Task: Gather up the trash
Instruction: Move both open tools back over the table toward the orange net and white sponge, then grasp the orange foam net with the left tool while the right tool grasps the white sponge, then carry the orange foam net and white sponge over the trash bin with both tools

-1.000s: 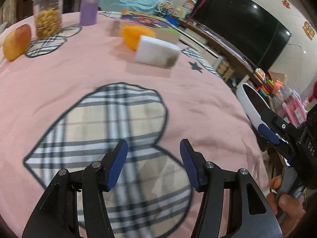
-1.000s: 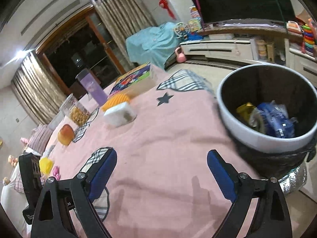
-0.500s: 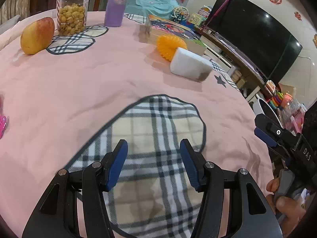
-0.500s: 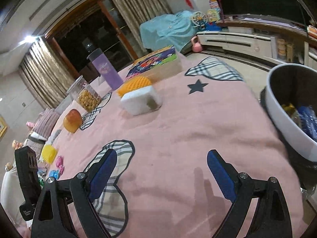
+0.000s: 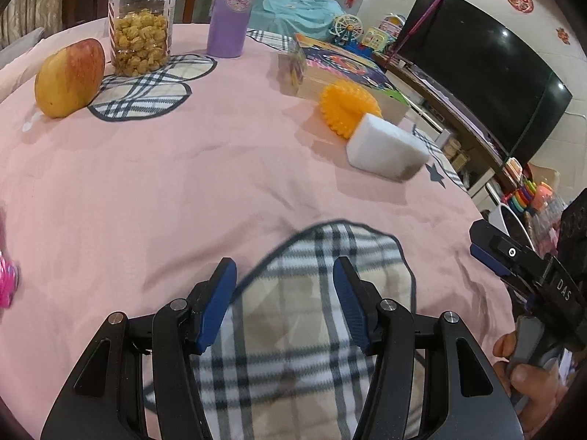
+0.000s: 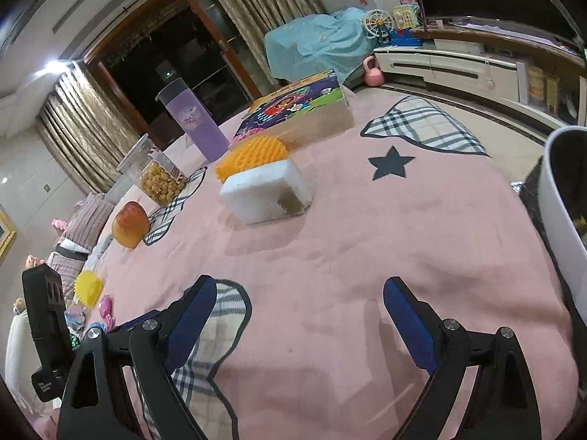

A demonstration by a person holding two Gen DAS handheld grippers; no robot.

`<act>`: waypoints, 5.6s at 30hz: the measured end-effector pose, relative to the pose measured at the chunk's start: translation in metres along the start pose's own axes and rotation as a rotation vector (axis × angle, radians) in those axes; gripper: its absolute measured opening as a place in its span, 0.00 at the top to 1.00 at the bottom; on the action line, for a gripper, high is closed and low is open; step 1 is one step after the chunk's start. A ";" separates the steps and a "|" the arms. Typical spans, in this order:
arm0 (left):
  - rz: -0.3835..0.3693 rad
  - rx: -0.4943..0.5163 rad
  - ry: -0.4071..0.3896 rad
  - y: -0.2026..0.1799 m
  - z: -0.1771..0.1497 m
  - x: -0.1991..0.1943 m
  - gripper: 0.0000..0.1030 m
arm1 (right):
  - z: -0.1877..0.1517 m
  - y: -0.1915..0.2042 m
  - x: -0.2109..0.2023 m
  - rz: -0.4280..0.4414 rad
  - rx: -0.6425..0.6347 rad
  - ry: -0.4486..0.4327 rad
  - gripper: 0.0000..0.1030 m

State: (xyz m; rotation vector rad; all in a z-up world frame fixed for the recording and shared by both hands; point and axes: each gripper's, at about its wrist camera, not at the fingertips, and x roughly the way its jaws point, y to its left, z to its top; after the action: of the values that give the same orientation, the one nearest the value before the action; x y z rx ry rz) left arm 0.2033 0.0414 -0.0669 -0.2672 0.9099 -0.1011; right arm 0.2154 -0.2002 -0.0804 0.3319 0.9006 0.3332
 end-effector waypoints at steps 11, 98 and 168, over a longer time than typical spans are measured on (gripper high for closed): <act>0.009 0.020 0.004 0.004 0.034 0.023 0.46 | 0.029 0.007 0.035 0.026 -0.045 0.016 0.09; -0.250 0.188 0.001 -0.085 -0.025 -0.026 0.88 | -0.010 -0.039 -0.063 -0.048 0.034 -0.079 0.65; -0.351 0.574 0.056 -0.311 -0.053 -0.008 0.88 | -0.024 -0.176 -0.191 -0.197 0.266 -0.251 0.65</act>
State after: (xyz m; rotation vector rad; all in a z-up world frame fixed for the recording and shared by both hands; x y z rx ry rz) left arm 0.1640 -0.2660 -0.0073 0.1147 0.8449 -0.6854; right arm 0.1107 -0.4342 -0.0336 0.5134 0.7229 -0.0128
